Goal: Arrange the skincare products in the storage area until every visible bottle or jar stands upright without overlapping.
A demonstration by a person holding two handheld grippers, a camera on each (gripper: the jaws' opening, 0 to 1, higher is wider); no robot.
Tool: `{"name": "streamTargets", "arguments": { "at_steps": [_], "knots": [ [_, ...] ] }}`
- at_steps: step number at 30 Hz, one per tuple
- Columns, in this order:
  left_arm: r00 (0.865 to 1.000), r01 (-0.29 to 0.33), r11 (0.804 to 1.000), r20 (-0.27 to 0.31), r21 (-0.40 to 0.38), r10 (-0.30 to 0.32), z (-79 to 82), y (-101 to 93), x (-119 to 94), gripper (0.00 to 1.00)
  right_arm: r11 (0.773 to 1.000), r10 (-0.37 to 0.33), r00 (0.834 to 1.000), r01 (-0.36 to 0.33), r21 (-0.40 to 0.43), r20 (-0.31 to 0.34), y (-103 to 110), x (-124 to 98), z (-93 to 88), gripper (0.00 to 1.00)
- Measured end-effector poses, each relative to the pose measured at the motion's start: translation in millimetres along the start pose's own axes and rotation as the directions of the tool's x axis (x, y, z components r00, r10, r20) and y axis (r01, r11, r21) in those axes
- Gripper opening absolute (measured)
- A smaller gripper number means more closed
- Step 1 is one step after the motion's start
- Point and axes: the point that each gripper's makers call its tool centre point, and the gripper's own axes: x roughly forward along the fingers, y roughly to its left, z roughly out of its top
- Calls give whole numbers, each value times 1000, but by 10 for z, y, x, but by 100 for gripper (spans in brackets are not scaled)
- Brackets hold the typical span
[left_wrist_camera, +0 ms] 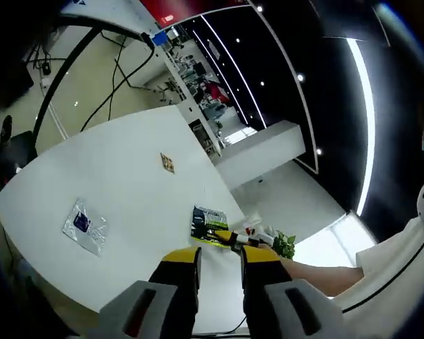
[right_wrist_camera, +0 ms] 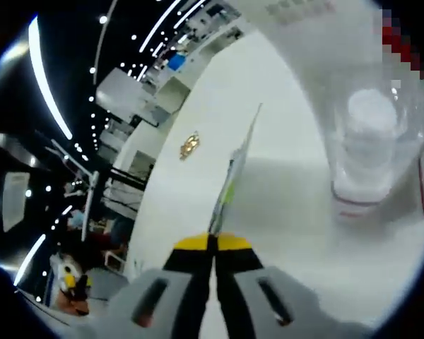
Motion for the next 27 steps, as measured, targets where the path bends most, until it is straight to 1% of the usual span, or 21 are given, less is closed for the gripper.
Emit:
{"name": "streamTargets", "arguments": {
  "at_steps": [2, 4, 8, 10, 13, 15, 18, 20, 22, 24, 27],
  "knots": [
    [1000, 8, 1000, -27, 21, -8, 8, -38, 40, 23, 1000, -11, 1000, 11, 10, 3, -32, -1, 13, 0],
    [999, 11, 999, -34, 37, -10, 41, -62, 58, 23, 999, -27, 1000, 27, 22, 4, -68, -1, 15, 0],
    [1000, 11, 999, -10, 39, -11, 134, -58, 85, 23, 998, -57, 998, 57, 37, 13, -119, 0, 29, 0],
    [1000, 9, 999, -5, 33, -9, 138, -55, 100, 22, 996, -71, 997, 70, 46, 23, -133, -10, 44, 0],
    [1000, 13, 1000, -21, 27, -13, 97, -68, 135, 22, 995, -100, 994, 99, 29, 31, -190, -38, 72, 0],
    [999, 20, 999, -47, 43, -18, 51, -91, 134, 22, 993, -115, 993, 114, 37, 30, -227, -59, 66, 0],
    [999, 17, 999, -40, 48, -15, 48, -77, 110, 22, 990, -139, 990, 139, 23, 27, -276, -81, 52, 1],
    [1000, 12, 1000, -25, 22, -11, 43, -41, 98, 22, 989, -150, 988, 149, 22, 27, -302, -102, 52, 2],
    [1000, 12, 1000, -27, 12, -12, 13, -48, 108, 22, 987, -162, 986, 162, 12, 31, -329, -134, 60, 2],
    [999, 20, 1000, -48, 17, -19, -41, -88, 124, 22, 985, -175, 984, 175, 8, 33, -371, -164, 70, 3],
    [997, 24, 999, -69, 35, -21, -75, -103, 122, 22, 981, -193, 980, 193, 7, 39, -413, -194, 82, 6]
  ]
}}
